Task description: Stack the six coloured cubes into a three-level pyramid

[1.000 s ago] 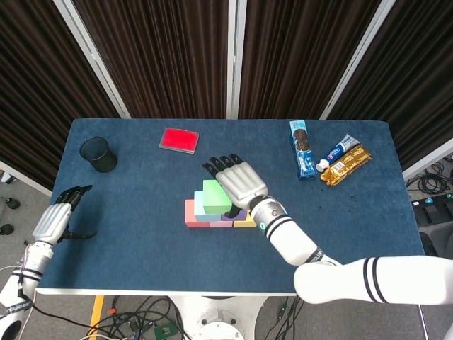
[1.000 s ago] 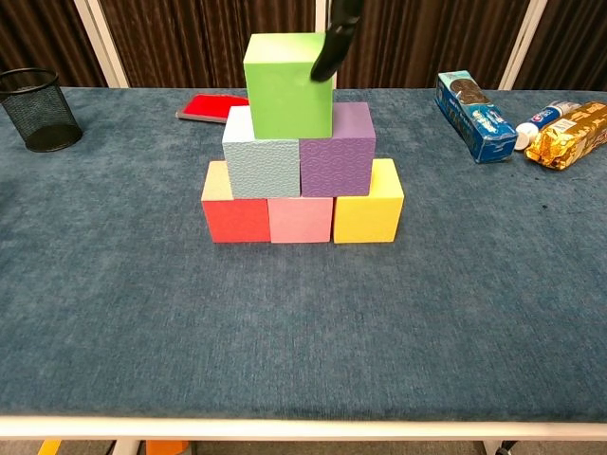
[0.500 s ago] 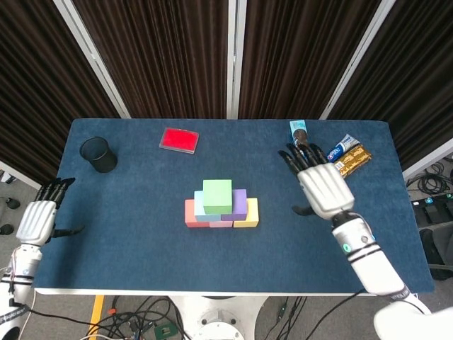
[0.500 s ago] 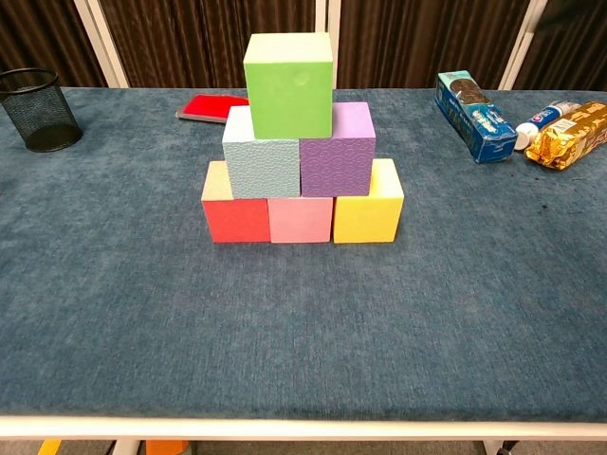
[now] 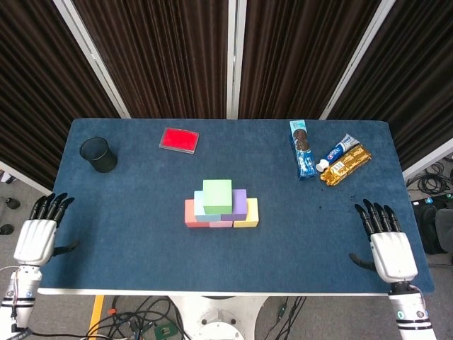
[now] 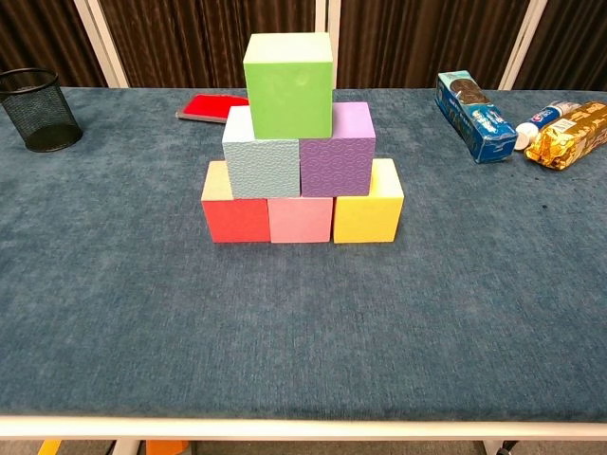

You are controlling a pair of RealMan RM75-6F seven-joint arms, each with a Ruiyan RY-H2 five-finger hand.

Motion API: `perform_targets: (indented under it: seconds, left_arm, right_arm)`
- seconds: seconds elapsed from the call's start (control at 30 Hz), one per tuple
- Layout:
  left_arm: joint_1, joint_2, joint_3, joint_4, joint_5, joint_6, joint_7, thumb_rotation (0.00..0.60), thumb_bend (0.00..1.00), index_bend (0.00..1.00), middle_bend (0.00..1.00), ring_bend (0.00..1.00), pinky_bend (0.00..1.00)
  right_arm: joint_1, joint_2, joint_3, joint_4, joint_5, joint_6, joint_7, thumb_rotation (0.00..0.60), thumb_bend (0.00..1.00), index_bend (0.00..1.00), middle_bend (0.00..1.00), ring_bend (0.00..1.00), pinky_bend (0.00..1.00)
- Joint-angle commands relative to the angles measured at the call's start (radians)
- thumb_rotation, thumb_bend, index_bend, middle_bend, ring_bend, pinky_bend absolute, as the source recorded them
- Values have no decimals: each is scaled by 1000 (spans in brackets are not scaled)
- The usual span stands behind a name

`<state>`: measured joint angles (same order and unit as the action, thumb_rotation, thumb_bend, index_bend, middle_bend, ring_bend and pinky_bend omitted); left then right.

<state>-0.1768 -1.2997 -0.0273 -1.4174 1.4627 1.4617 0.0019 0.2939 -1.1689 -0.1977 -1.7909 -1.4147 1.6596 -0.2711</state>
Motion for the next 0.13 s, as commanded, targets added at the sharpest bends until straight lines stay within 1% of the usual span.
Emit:
perform_targets:
  seconds: [0.03, 0.13]
  left_arm:
    - [8, -2, 4, 0, 4, 7, 7, 600, 0, 112, 67, 0, 71]
    - [16, -4, 6, -2, 11, 16, 4, 600, 0, 98, 67, 0, 71]
  right_arm:
    - [-24, -18, 19, 22, -26, 6, -2, 600, 0, 0, 0, 0, 0]
    - [-35, -27, 34, 29, -38, -10, -3, 600, 0, 0, 0, 0, 0]
